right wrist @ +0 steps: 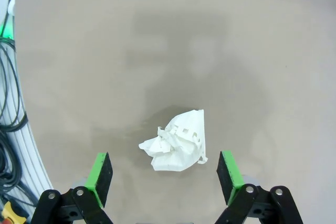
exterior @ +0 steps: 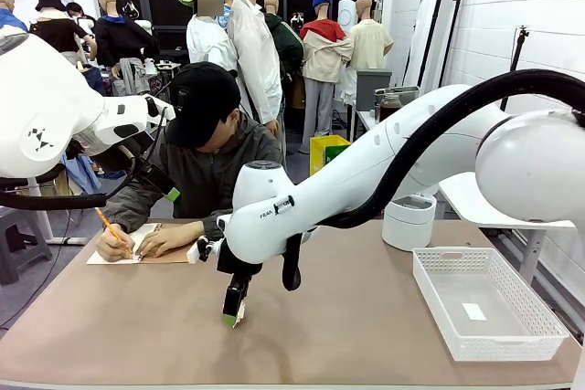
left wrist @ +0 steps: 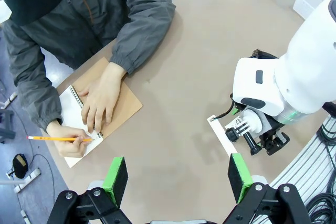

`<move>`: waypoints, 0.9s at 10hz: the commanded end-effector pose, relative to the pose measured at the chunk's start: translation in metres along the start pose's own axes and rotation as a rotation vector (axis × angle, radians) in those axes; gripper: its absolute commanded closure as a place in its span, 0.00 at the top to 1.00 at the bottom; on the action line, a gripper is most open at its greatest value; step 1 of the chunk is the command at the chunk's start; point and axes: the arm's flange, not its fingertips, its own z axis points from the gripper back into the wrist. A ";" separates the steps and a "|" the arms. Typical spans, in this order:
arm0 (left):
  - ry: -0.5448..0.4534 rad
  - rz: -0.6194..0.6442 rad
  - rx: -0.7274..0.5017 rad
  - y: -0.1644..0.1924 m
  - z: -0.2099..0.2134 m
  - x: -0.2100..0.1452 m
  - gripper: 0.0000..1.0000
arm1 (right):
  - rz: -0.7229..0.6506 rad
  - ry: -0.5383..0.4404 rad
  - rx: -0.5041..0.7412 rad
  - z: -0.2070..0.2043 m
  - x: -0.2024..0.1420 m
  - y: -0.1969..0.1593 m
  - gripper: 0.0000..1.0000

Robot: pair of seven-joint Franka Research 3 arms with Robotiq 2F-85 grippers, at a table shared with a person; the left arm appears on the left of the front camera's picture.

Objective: Sort the paper based on its condition.
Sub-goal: If a person hands you a paper, place it in the Organizing basket , and if it's crumpled, put it in the Trash can.

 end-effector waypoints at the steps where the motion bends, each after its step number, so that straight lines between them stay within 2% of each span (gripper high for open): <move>1: 0.001 0.001 0.000 0.001 0.000 0.000 1.00 | 0.002 0.033 -0.007 -0.003 0.009 -0.005 1.00; 9: 0.001 0.001 0.000 0.001 0.000 0.000 1.00 | 0.007 0.067 0.008 -0.019 0.014 -0.015 1.00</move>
